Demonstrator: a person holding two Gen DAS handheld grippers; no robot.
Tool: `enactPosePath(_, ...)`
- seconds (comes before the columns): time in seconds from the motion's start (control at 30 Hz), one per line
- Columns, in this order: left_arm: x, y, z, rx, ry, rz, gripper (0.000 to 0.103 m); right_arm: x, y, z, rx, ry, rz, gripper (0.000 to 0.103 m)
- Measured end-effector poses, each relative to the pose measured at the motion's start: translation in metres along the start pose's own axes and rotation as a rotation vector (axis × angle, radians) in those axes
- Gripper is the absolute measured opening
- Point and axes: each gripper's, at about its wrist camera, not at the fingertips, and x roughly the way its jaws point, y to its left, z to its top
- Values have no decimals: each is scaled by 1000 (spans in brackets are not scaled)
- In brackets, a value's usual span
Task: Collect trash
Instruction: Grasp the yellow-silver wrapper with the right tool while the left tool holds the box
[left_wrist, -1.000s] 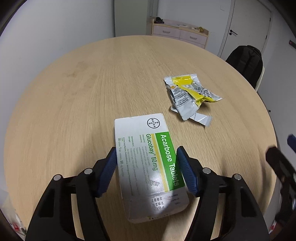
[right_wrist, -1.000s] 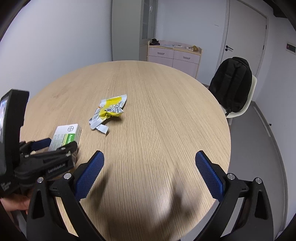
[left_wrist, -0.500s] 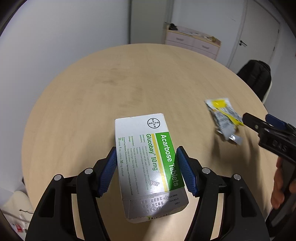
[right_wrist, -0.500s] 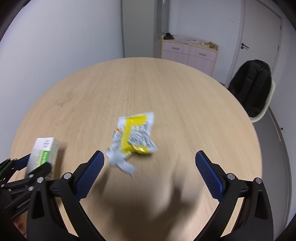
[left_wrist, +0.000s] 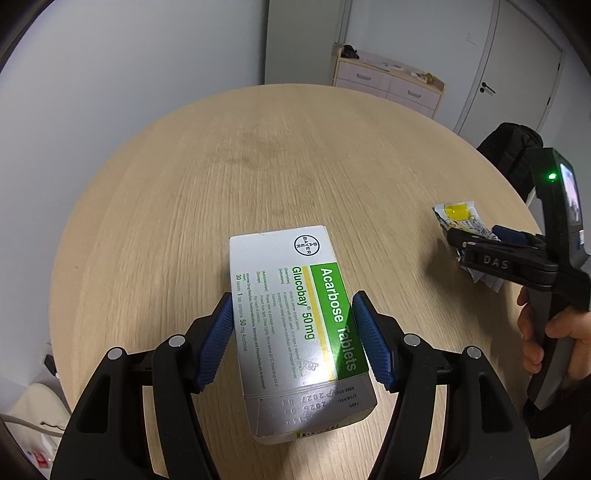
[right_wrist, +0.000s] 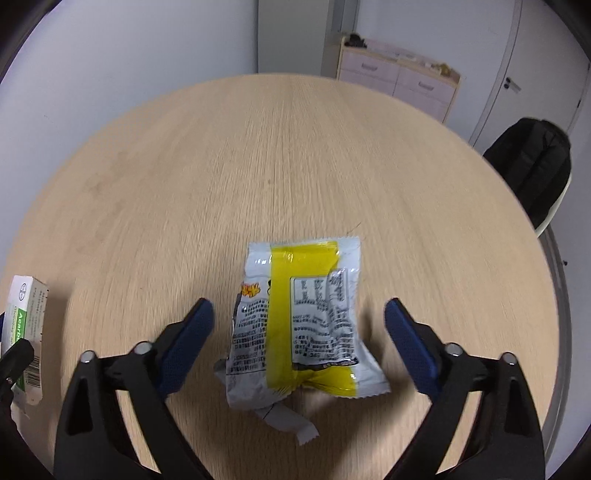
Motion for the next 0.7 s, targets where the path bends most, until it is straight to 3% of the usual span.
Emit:
enactPosePath(0.03,1,0,0,0,1,-4,64,2,0,-1,-5,6,-3,83)
enactPosePath(0.1,2,-1,0,5,2,-11,64,7,2,-3,-17,21,-9,71)
enactPosePath(0.23,6,-2,-1,5,5,-18,64,9,0,-3,-2,19,36,61)
enactPosePath(0.3,7,-1,-2,4,7,-21,64,7,2,-4,-8,14,37,43)
enactPosePath(0.47,9,0,-4,-4,11,-26,64,3,5,-6,-9,12,20,23)
enactPosePath(0.7,9,1,-4,-4,9,-23,64,-1,11,-12,7,-10,-12,14)
